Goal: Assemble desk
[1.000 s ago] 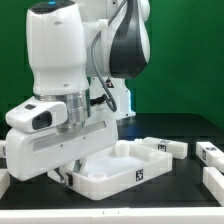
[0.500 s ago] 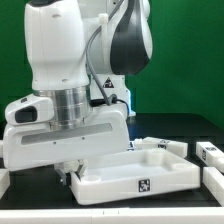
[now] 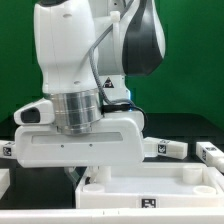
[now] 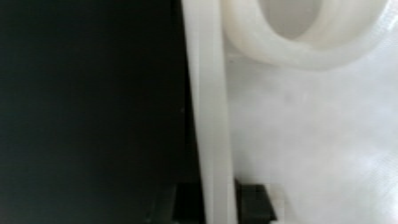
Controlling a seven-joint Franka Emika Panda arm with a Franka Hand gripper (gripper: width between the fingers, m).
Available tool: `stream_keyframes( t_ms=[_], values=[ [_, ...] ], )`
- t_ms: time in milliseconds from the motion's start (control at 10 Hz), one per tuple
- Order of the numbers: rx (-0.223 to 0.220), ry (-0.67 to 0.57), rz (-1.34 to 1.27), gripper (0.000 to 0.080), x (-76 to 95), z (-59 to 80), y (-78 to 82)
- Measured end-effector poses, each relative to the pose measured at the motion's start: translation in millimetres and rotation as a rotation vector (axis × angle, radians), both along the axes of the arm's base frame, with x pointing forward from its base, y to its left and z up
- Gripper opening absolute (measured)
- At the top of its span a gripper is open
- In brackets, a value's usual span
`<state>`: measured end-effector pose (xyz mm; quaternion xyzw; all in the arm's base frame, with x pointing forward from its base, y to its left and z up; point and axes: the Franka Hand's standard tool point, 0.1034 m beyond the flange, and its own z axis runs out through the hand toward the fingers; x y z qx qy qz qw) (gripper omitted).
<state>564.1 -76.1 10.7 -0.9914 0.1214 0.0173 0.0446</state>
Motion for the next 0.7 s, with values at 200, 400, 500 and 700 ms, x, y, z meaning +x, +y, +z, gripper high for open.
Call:
stream_keyframes(
  t_ms=[200, 400, 500, 700],
  values=[
    [-0.02, 0.007, 0.064, 0.0051, 13.3, -3.7, 3.2],
    [-0.037, 0.05, 0.161, 0.0052, 26.5, -3.3, 7.5],
    [-0.048, 0.063, 0.183, 0.0052, 26.2, -3.2, 6.7],
    [-0.045, 0.063, 0.178, 0.0127, 26.0, -3.5, 7.1]
  ],
)
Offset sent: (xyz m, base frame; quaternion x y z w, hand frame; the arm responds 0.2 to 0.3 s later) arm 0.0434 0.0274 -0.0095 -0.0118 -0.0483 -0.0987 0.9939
